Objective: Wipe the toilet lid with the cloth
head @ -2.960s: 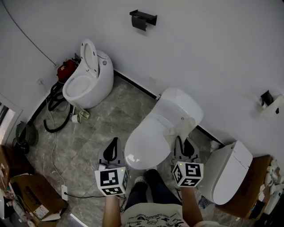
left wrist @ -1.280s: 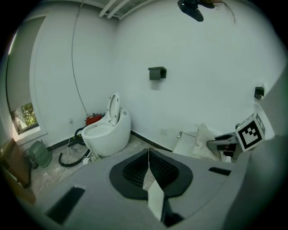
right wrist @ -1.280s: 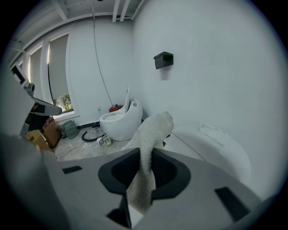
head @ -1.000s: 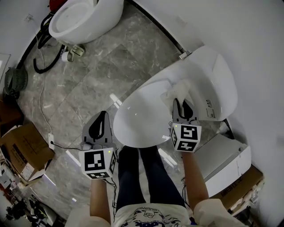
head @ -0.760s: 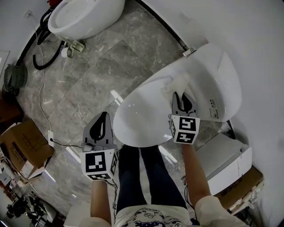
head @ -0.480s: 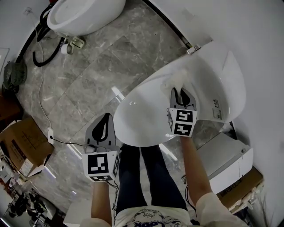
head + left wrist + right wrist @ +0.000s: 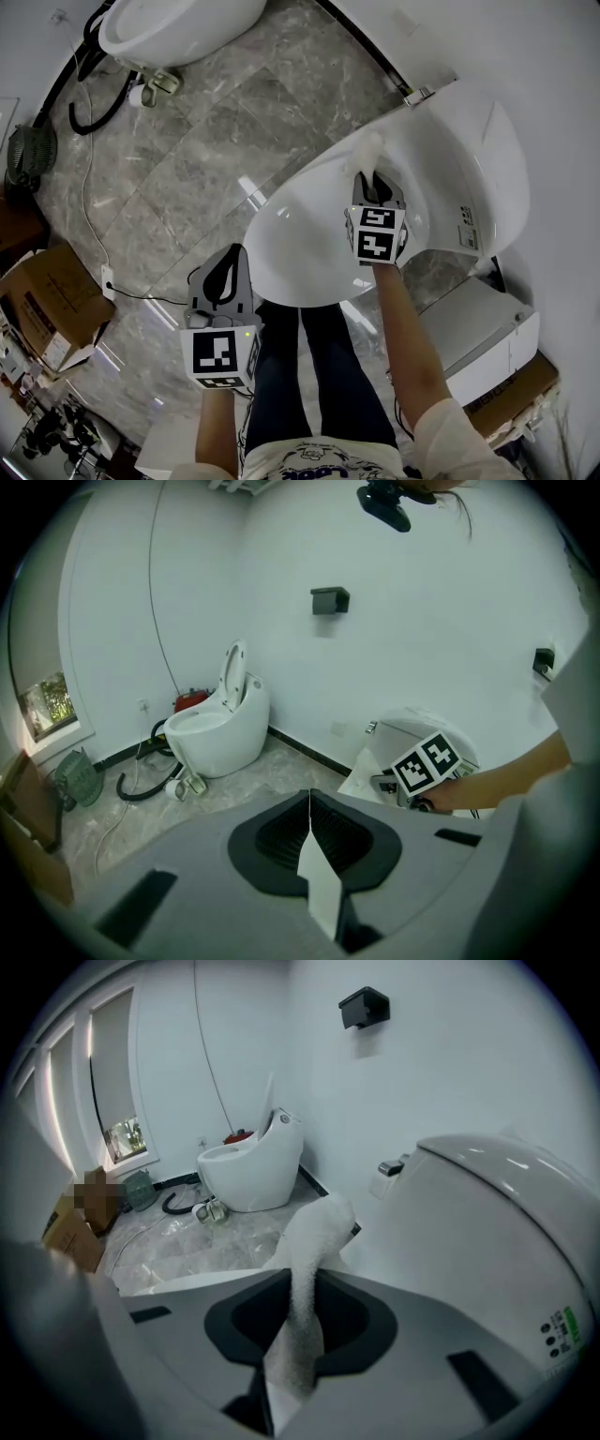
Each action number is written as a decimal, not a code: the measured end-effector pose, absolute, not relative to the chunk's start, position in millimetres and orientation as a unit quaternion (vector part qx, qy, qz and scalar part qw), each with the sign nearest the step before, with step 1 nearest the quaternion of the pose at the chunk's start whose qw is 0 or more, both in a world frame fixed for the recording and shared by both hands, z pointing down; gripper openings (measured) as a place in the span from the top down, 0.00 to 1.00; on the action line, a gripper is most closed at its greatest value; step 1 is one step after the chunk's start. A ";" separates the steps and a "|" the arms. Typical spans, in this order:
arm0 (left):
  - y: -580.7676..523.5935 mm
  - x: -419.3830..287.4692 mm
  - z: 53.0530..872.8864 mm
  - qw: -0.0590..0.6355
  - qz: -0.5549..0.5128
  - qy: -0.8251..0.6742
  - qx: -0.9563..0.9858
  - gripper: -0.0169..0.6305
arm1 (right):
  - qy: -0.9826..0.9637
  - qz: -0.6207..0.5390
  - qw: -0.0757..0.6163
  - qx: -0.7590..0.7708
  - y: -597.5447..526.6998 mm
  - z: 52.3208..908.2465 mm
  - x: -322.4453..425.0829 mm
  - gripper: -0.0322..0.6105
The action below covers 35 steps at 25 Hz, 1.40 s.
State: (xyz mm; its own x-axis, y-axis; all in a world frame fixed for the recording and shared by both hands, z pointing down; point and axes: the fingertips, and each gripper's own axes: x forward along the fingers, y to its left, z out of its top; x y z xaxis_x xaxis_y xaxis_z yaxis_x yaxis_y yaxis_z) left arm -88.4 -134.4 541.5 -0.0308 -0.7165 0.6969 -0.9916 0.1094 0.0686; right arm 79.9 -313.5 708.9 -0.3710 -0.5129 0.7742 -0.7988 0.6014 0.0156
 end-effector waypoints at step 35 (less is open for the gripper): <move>-10.6 -161.4 536.7 0.319 0.197 -0.732 0.569 0.96 | -0.823 0.151 0.473 0.276 -188.7 744.7 -42.4 0.86</move>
State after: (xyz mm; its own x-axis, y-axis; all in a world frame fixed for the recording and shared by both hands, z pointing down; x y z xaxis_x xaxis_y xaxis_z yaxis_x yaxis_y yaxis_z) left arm -161.4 -10.6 536.7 -0.1496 -0.7068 0.6914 -0.9583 0.2759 0.0747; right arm -42.4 -188.7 744.7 -0.3996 -0.3107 0.8624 -0.5969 0.8023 0.0125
